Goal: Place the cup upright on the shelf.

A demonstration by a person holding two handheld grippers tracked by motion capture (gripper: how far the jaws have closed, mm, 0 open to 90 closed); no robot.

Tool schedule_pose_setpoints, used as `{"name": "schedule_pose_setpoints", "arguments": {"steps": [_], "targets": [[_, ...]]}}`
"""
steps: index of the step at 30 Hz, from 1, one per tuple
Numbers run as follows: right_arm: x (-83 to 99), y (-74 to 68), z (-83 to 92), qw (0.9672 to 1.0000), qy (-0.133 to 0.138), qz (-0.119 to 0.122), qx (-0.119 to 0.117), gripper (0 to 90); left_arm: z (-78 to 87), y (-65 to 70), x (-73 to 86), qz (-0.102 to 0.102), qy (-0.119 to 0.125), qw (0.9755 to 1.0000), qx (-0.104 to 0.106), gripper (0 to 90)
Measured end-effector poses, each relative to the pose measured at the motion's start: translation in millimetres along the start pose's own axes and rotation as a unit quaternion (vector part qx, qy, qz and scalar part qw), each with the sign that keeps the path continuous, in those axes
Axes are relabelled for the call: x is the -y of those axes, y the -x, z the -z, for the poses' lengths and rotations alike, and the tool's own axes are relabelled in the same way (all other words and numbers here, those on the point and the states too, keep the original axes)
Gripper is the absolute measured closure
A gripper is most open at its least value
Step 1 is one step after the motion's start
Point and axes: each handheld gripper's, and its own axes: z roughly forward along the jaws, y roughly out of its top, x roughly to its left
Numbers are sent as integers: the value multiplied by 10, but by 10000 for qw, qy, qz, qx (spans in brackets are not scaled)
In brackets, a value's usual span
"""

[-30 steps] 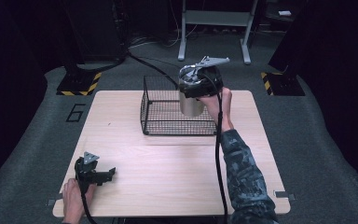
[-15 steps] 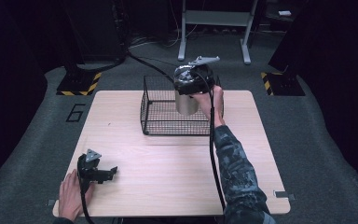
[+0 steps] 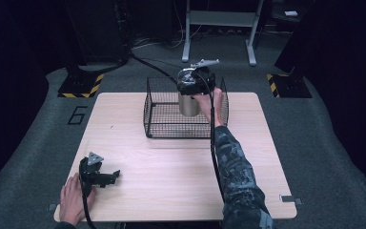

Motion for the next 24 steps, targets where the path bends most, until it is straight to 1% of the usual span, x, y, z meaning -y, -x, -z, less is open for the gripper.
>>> {"name": "schedule_pose_setpoints", "arguments": {"steps": [4,6,9,13,14,16,17,18,19,20,21,23,24], "targets": [[44,37,-99,9999,-55,-121,24,40,-2,1,1,-2,8,10000,-8,0],[67,37,-144,9997,-89,-228,31,40,-2,1,1,-3,11,10000,-9,1],[100,52,-215,9997,-99,-216,40,39,-2,1,1,-1,10,10000,-10,0],[164,64,-293,9993,-183,-329,72,39,-3,3,2,9,11,10000,3,0],[181,79,-315,9993,-200,-312,72,39,-1,1,1,-7,5,10000,-7,0],[222,97,-353,9989,-226,-390,99,39,-1,1,0,4,-7,10000,10,0],[243,109,-373,9987,-245,-431,102,39,6,-6,-1,-54,-61,10000,20,0],[266,121,-391,9985,-266,-474,100,39,5,-5,-1,-48,-55,10000,18,0],[291,139,-423,9986,-273,-452,90,39,5,-5,-1,-48,-56,10000,18,0],[309,140,-445,9983,-300,-490,104,39,5,-8,-1,-82,-56,10000,3,0],[325,142,-468,9982,-323,-495,125,39,15,-13,-6,-101,-116,9999,36,0],[355,143,-503,9977,-367,-549,135,39,17,-14,-7,-98,-132,9999,53,0],[364,148,-517,9979,-367,-521,130,39,17,-14,-6,-102,-128,9999,48,0]]}}
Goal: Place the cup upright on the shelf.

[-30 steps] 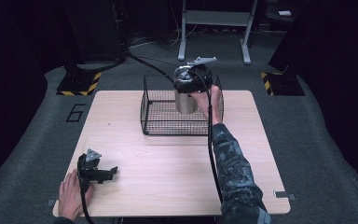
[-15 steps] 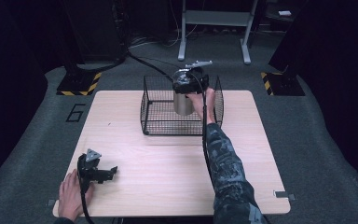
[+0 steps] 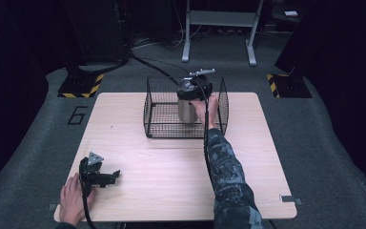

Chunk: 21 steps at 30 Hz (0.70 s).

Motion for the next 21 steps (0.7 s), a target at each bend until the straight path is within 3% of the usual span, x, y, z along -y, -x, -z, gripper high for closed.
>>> {"name": "schedule_pose_setpoints", "arguments": {"steps": [3,21], "targets": [[28,-15,-43,10000,-54,-34,15,39,-20,14,7,79,133,9999,-58,0],[140,-17,-232,9995,-310,-7,97,38,-12,7,5,22,75,10000,-46,0]]}}
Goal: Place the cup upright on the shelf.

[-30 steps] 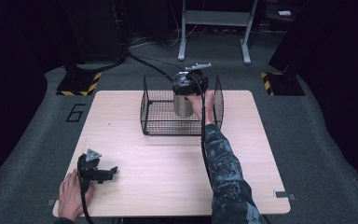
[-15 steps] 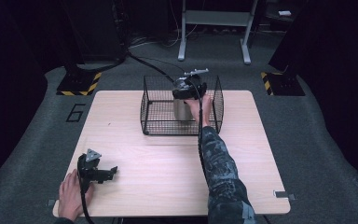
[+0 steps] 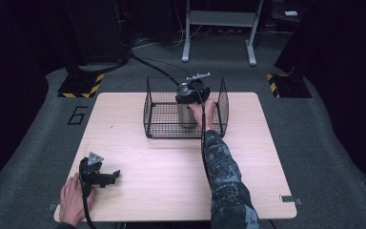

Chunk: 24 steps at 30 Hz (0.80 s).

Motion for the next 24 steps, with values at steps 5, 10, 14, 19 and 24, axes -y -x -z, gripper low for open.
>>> {"name": "schedule_pose_setpoints", "arguments": {"steps": [5,10,14,19,24], "targets": [[15,16,-9,9999,-10,107,-27,38,0,0,0,0,-1,10000,0,0],[53,18,19,9999,-63,126,-67,38,1,-2,0,-13,-7,10000,2,0],[94,26,60,9998,-104,98,-101,37,13,-6,-6,-22,-82,10000,46,0],[165,42,104,9996,-81,209,-155,36,5,4,-4,48,-27,10000,21,0],[175,-22,110,9995,-102,300,-77,36,0,9,-3,90,7,10000,18,0]]}}
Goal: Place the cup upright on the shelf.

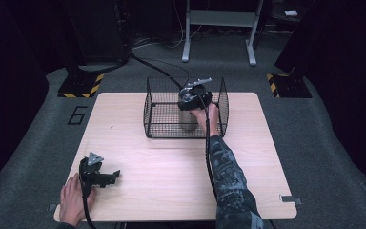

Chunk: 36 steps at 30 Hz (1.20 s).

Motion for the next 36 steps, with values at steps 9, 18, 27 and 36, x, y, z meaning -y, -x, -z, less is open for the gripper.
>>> {"name": "schedule_pose_setpoints", "arguments": {"steps": [9,18,27,36], "targets": [[4,-9,33,9999,16,-138,62,34,-2,-1,1,0,16,10000,4,0],[6,21,84,9993,43,-358,-49,0,1,-2,-1,-8,-8,10000,0,0],[-20,14,387,9996,-20,-282,-12,0,1,-1,-1,-6,-10,10000,1,0],[66,-47,904,9998,167,-19,-104,0,1,-1,-1,-9,-11,10000,-2,0]]}}
